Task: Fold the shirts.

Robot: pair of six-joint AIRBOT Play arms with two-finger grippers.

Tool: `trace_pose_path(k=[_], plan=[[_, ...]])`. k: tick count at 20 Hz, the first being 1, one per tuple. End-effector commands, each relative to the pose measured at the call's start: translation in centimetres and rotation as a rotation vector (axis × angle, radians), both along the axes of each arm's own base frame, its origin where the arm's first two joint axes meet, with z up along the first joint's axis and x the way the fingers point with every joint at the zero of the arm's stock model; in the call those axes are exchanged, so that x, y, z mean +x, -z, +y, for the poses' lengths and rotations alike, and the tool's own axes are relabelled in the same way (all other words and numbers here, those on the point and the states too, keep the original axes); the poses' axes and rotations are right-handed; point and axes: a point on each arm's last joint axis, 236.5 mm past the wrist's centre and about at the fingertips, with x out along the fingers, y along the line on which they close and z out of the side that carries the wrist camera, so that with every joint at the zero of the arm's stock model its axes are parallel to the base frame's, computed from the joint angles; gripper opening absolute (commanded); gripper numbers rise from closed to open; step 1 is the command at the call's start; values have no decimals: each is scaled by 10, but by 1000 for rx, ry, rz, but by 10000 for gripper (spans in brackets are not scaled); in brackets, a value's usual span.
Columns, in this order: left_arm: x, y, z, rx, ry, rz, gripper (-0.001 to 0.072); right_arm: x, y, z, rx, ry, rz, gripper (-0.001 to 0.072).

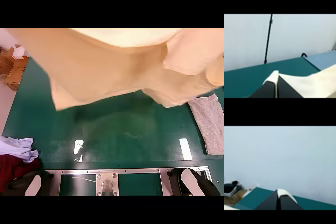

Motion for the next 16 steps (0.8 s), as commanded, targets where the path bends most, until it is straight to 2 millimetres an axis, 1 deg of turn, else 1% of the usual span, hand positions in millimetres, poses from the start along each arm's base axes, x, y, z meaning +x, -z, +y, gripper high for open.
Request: trace_pose_path(k=[1,2,3,4,5,6,7,8,10,11,13,14,15,16], plan=[[-36,-25,-6,29,-18,-75,24,-33,-36,16,-49,43,-123,17],[-29,-18,2,35,-55,-49,24,-29,-37,9,-52,77,-127,17],[-18,-10,16,47,-117,-17,23,-21,-35,-4,-55,124,-122,17],[-4,1,34,47,-193,19,23,-13,-30,-13,-49,147,-107,17],[11,12,51,45,-254,53,23,-1,-20,-21,-29,145,-74,17],[30,26,65,44,-296,94,23,14,-7,-30,-4,141,-33,17],[51,42,71,36,-299,139,23,33,12,-37,28,122,21,17],[76,66,76,32,-287,211,23,55,35,-44,67,102,85,17],[130,127,73,8,-199,365,23,103,92,-54,133,77,222,17],[156,161,69,-8,-142,434,23,130,129,-57,164,71,306,17],[204,239,60,-55,-44,586,24,177,207,-62,217,82,455,17],[225,284,56,-56,-17,670,23,200,247,-64,236,99,517,17],[244,328,50,-59,1,748,23,220,282,-65,254,116,570,17],[260,365,43,-70,4,808,24,240,319,-67,275,136,628,17]])
